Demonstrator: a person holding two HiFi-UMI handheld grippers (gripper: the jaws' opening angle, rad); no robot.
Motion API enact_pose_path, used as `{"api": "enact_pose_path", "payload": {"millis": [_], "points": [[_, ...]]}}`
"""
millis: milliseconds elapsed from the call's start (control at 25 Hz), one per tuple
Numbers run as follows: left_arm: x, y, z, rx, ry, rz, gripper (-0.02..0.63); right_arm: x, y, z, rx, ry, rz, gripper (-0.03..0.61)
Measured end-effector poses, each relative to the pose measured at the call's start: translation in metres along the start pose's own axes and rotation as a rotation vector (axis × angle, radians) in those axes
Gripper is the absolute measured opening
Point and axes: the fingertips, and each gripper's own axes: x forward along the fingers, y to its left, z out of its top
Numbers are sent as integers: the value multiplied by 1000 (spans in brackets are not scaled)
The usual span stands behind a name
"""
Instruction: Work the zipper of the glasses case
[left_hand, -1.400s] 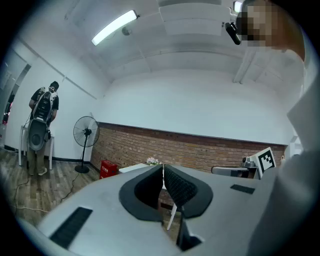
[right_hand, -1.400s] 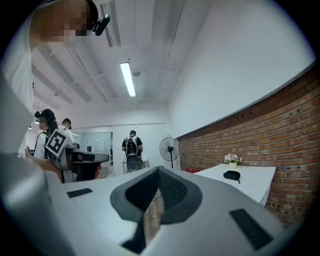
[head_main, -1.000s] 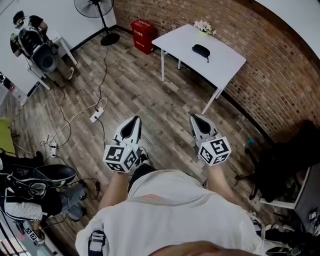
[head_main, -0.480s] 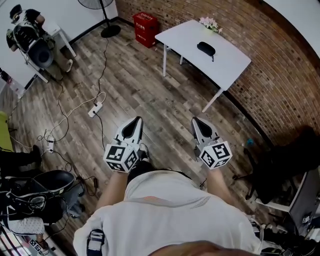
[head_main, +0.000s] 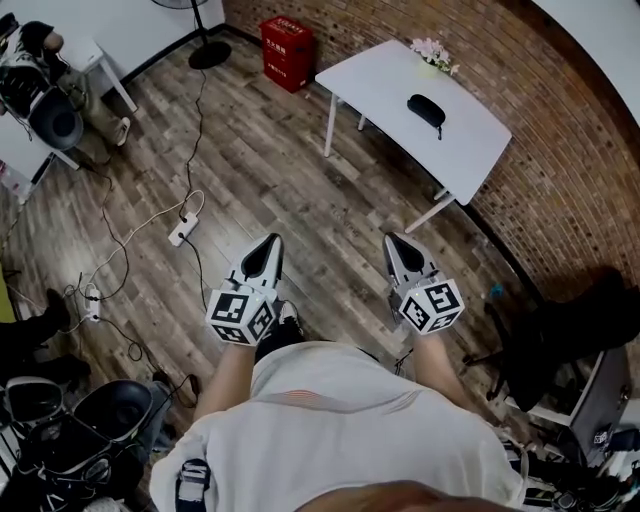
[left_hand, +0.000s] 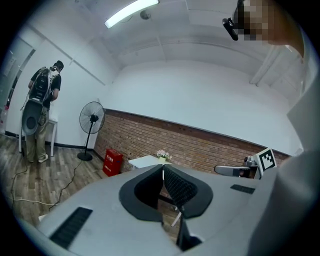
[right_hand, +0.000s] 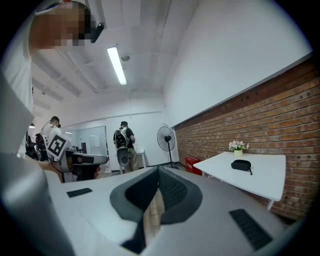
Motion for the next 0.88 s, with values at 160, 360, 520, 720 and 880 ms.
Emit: {"api": "enact_pose_path", "payload": {"millis": [160, 360, 520, 720, 880], "points": [[22, 47, 22, 3, -2, -29, 21, 50, 8, 12, -12, 7, -17, 52], [52, 83, 38, 30, 7, -61, 21, 91, 1, 18, -8, 19, -67, 52], [78, 94, 41, 35, 24, -79, 21, 111, -18, 19, -5, 36, -98, 52], [126, 92, 42, 41, 45, -101, 21, 130, -64, 22, 27, 31, -122, 52], [168, 96, 52, 54, 53, -92, 21, 158, -100, 31, 53, 17, -115, 52]]}}
